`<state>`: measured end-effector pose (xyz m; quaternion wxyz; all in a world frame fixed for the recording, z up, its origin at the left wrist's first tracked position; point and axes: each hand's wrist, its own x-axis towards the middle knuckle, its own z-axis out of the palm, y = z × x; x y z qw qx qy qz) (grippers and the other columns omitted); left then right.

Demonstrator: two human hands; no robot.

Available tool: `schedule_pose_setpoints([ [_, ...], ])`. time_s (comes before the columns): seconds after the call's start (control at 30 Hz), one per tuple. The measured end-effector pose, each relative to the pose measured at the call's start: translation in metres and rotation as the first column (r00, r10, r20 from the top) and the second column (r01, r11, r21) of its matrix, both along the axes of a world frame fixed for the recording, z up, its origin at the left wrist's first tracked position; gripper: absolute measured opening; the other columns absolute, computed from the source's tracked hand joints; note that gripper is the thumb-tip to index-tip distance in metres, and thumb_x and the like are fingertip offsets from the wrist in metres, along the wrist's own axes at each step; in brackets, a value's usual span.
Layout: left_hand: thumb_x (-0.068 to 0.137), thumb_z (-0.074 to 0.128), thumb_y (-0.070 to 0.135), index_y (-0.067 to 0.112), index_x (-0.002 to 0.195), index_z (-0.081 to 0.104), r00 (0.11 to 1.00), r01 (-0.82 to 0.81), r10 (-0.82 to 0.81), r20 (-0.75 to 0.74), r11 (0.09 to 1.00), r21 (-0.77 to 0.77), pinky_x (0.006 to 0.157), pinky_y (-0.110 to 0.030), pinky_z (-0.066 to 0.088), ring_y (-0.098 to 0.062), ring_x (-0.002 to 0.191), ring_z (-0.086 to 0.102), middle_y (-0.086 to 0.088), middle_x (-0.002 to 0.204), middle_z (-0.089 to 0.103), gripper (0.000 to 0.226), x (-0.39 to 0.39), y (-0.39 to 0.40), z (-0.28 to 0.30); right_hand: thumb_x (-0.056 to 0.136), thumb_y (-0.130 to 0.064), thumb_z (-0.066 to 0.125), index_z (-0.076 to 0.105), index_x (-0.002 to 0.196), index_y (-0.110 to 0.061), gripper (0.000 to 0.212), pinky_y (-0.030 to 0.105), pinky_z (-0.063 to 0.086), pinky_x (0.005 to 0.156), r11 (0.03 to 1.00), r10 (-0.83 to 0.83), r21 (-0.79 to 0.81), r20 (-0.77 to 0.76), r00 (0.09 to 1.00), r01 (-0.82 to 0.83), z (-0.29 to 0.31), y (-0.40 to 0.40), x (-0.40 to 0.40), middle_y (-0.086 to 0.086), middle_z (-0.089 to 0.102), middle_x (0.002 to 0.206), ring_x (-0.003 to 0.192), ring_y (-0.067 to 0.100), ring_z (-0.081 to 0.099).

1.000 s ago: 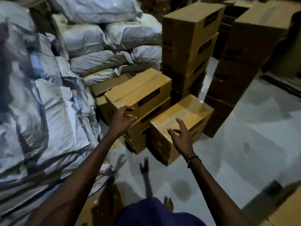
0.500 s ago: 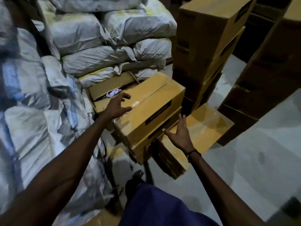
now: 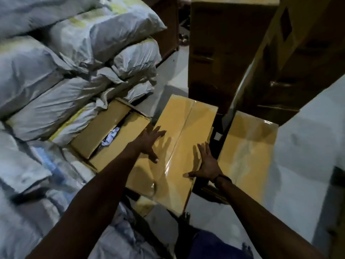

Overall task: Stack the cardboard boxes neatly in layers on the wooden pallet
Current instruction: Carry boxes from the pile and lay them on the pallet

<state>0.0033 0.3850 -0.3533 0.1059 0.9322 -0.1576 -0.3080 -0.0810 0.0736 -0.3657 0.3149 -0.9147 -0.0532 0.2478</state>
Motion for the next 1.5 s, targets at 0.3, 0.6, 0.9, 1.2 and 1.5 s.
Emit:
schedule_pose_setpoints([
  [0.3, 0.033, 0.093, 0.070, 0.043, 0.161, 0.002, 0.999, -0.037, 0.036, -0.016, 0.997, -0.072, 0.120, -0.060, 0.030, -0.039, 0.155, 0.015, 0.005, 0.169, -0.023, 0.160, 0.018, 0.010, -0.054, 0.050, -0.048, 0.101, 0.000, 0.164, -0.024, 0.154, 0.035, 0.021, 0.122, 0.988, -0.157, -0.023, -0.086, 0.984, 0.155, -0.015, 0.055, 0.007, 0.002, -0.034, 0.165, 0.157, 0.030, 0.002],
  [0.6, 0.038, 0.102, 0.048, 0.035, 0.162, 0.019, 0.999, -0.032, 0.034, 0.027, 0.996, -0.078, 0.120, -0.065, 0.024, -0.046, 0.153, 0.011, -0.001, 0.170, -0.019, 0.150, 0.002, -0.029, -0.028, 0.042, -0.038, 0.104, -0.007, 0.164, -0.025, 0.165, 0.054, 0.017, 0.125, 0.951, -0.305, -0.088, -0.131, 0.943, 0.295, -0.019, 0.055, 0.000, 0.001, -0.041, 0.161, 0.156, 0.041, -0.007],
  [0.9, 0.044, 0.102, 0.043, 0.034, 0.161, 0.020, 0.988, 0.110, -0.095, 0.122, 0.987, -0.120, 0.120, -0.062, 0.026, -0.048, 0.151, 0.014, 0.002, 0.170, -0.018, 0.143, -0.027, -0.150, 0.012, 0.036, -0.036, 0.105, 0.004, 0.165, -0.021, 0.164, 0.056, 0.024, 0.124, 0.888, -0.461, -0.035, -0.054, 0.886, 0.459, 0.006, -0.052, -0.051, 0.000, -0.031, 0.166, 0.157, 0.034, -0.002],
  [1.2, 0.043, 0.102, 0.045, 0.029, 0.162, 0.020, 0.948, 0.289, -0.262, 0.181, 0.947, -0.142, 0.122, -0.060, 0.021, -0.038, 0.155, 0.013, -0.005, 0.170, -0.016, 0.145, -0.107, -0.339, 0.063, 0.041, -0.022, 0.106, 0.009, 0.164, -0.020, 0.157, 0.047, 0.017, 0.125, 0.764, -0.642, -0.048, 0.039, 0.766, 0.643, 0.072, -0.214, -0.160, 0.002, -0.028, 0.167, 0.157, 0.029, 0.008],
  [1.5, 0.040, 0.103, 0.047, 0.028, 0.162, 0.022, 0.800, 0.597, -0.557, 0.224, 0.780, -0.188, 0.119, -0.063, 0.027, -0.043, 0.151, 0.022, -0.005, 0.170, -0.017, 0.147, -0.268, -0.570, 0.092, 0.044, -0.023, 0.106, 0.009, 0.164, -0.023, 0.155, 0.044, 0.025, 0.125, 0.487, -0.854, -0.087, 0.164, 0.495, 0.869, 0.098, -0.383, -0.376, 0.002, -0.029, 0.167, 0.157, 0.029, 0.006],
])
